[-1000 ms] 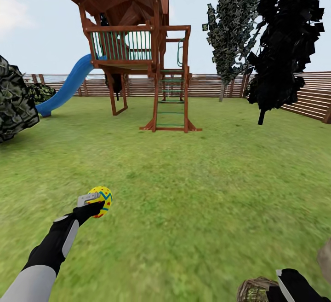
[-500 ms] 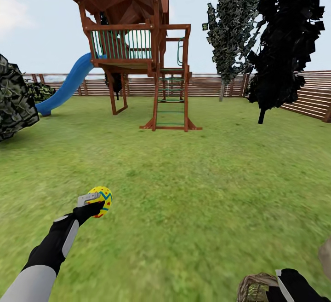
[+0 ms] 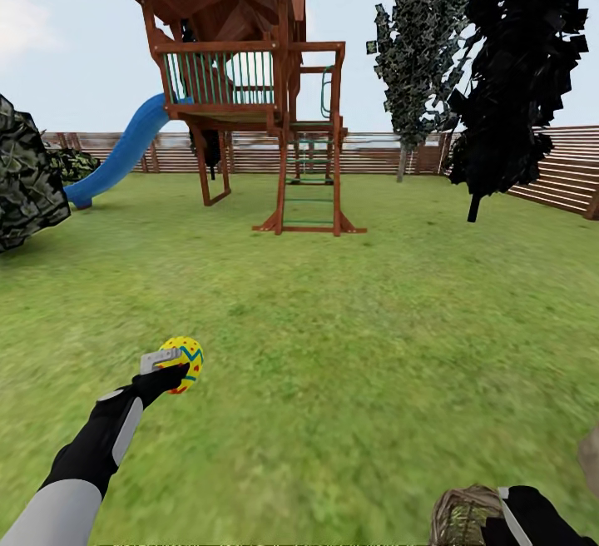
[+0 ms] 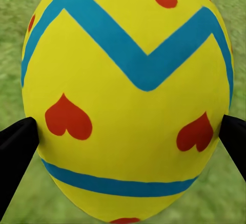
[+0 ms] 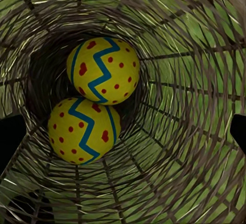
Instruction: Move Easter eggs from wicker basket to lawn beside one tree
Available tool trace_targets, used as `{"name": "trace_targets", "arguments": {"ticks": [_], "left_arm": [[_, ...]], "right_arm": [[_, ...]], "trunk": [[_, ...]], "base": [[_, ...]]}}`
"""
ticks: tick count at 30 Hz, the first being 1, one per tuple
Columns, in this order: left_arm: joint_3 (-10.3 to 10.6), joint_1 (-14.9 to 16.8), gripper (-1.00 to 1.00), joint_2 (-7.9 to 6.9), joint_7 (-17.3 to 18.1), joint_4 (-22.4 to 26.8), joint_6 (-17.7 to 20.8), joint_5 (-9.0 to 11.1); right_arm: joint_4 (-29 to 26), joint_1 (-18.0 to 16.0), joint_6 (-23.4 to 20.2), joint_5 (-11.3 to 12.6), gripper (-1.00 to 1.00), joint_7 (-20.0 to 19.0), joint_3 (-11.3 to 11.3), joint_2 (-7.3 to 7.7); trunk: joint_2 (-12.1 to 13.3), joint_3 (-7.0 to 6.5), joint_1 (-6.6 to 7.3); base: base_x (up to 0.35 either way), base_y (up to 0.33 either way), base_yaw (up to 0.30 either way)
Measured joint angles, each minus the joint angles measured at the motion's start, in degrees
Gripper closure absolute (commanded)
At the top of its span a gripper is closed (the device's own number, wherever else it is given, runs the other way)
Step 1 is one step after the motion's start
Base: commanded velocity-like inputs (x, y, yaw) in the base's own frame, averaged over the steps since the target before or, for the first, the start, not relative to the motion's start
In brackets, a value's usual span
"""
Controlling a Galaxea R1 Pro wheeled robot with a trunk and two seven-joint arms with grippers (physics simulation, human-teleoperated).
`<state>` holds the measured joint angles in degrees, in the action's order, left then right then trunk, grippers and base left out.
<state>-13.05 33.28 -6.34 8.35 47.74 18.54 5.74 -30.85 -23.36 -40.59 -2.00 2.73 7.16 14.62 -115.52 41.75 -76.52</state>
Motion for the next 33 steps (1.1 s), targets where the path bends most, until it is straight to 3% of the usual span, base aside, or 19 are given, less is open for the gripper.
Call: {"name": "trace_targets", "arguments": {"ticks": [4,7,33], "left_arm": [[0.0,0.0,1.0,0.02,0.0,0.0,0.0,0.0],[0.0,0.01,1.0,0.03,0.0,0.0,0.0,0.0],[0.01,0.0,1.0,0.09,0.0,0.0,-0.06,0.02]], "right_arm": [[0.0,-0.02,0.0,0.0,-1.0,0.03,-0.02,-0.02],[0.0,-0.01,0.0,0.09,-1.0,0.08,0.06,-1.01],[0.0,-0.01,0.0,0.08,-1.0,0.08,0.07,-1.14]], "trunk": [[-1.6,0.72,-0.88],[-2.81,1.26,-1.54],[-13.24,5.92,-7.25]], "base": [[0.0,0.0,0.0],[0.0,0.0,0.0],[0.0,0.0,0.0]]}}
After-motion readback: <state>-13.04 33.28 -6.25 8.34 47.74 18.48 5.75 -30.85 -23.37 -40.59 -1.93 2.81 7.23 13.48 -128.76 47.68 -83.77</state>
